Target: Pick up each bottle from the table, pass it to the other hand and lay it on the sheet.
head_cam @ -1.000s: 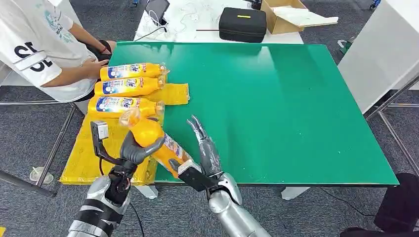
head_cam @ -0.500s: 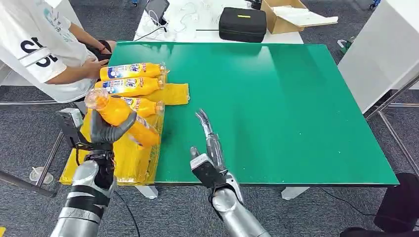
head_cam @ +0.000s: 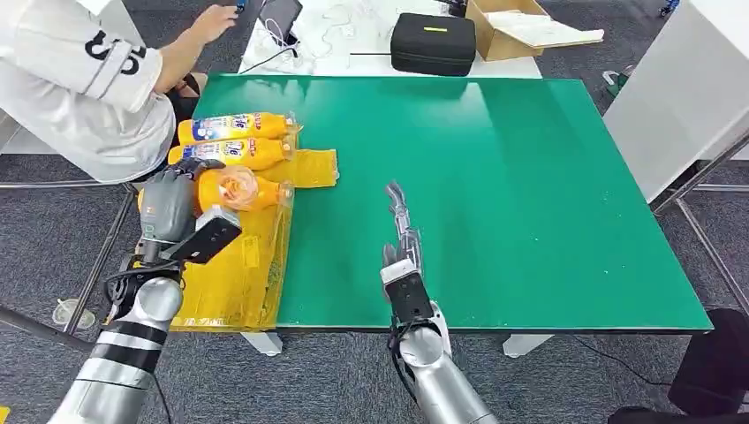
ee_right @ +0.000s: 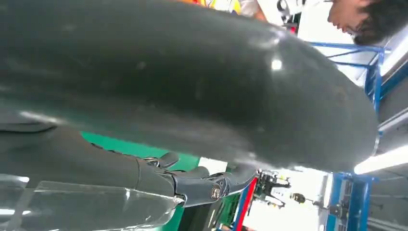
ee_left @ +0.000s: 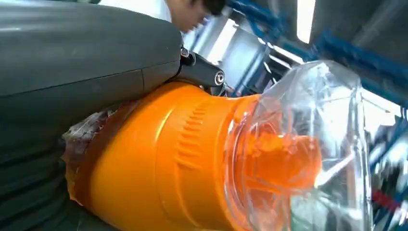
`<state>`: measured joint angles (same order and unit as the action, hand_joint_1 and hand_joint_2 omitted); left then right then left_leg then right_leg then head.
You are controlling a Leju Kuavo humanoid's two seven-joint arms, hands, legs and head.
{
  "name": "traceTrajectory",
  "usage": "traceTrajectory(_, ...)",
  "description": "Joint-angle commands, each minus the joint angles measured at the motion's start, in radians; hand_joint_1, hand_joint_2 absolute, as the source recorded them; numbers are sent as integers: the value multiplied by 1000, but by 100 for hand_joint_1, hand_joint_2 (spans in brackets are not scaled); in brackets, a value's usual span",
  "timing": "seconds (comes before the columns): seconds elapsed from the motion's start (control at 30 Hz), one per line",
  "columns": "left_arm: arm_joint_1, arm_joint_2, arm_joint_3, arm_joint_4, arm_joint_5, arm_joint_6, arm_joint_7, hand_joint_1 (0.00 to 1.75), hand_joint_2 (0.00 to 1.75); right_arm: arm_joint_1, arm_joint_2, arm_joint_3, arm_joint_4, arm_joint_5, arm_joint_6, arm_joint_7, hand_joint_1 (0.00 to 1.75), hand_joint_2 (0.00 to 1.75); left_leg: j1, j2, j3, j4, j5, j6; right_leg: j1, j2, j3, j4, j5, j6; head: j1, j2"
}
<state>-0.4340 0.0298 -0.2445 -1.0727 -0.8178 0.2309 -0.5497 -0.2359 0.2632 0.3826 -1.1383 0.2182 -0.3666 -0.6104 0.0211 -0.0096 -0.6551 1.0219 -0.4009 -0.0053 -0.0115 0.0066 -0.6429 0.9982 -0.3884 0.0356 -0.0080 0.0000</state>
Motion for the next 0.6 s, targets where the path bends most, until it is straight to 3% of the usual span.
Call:
traceTrajectory(0.03, -99, 188, -167, 167, -100, -168, 52, 175, 175, 17, -28, -62, -56, -45, 41, -18, 0, 0, 0, 1, 6, -1, -2, 1, 1, 0, 5, 0, -2, -2, 0, 0)
traceTrajectory(0.2, -151, 192, -211, 343, -141, -166, 69, 175, 175, 49, -26, -83, -165, -86, 37, -36, 0, 0, 0, 0, 2, -1, 0, 1, 0, -1, 2, 0, -1, -1, 0, 0)
traceTrajectory(0.23, -162, 189, -221, 377, -152, -173, 81, 175, 175, 50, -29, -81, -181, -89, 38, -36, 0, 0, 0, 1, 9, 0, -3, 2, 1, -2, 8, 0, -3, -2, 0, 0)
traceTrajectory(0.6, -238, 167, -279, 534, -191, -196, 118, 175, 175, 57, -27, -74, -198, -133, 67, -38, 0, 0, 0, 0, 2, 0, -1, 1, 0, -2, 2, 0, -1, -1, 0, 0)
